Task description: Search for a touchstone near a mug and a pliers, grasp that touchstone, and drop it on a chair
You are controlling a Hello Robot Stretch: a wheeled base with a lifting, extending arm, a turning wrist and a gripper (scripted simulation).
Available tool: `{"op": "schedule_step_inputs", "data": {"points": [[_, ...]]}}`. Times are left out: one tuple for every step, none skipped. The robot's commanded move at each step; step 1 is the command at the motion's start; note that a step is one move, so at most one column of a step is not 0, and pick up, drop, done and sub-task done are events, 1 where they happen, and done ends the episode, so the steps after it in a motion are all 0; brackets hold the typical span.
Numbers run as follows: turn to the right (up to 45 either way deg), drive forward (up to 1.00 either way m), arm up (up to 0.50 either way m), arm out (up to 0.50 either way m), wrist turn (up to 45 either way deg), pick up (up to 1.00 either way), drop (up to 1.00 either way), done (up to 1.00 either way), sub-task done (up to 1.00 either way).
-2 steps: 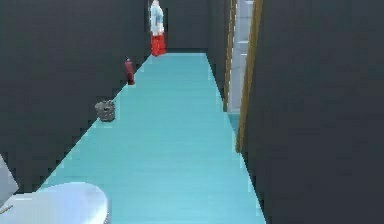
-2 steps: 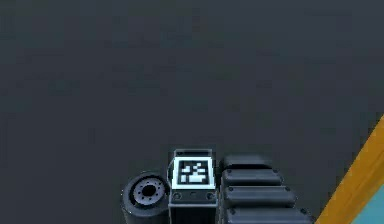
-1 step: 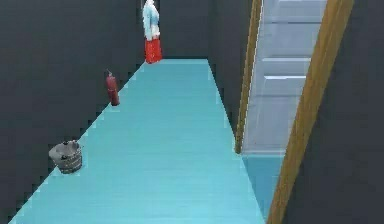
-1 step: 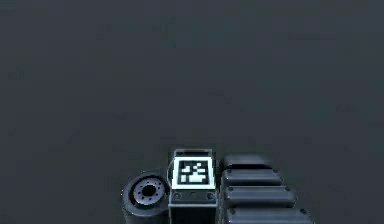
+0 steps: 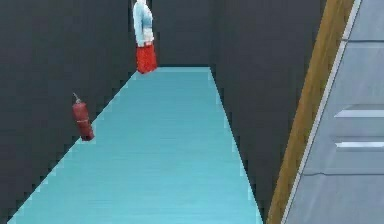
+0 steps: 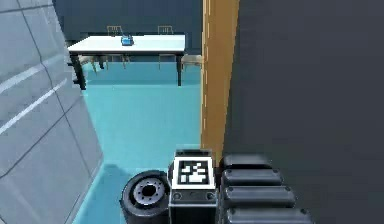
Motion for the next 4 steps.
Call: {"op": "schedule_step_inputs", "data": {"points": [[0.0,0.30,0.00,0.00,0.0,0.00,0.00,0.00,0.00],[45.0,0.00,0.00,0.00,0.0,0.00,0.00,0.00,0.00],[33.0,0.00,0.00,0.00,0.0,0.00,0.00,0.00,0.00],[0.0,0.25,0.00,0.00,0.0,0.00,0.00,0.00,0.00]]}}
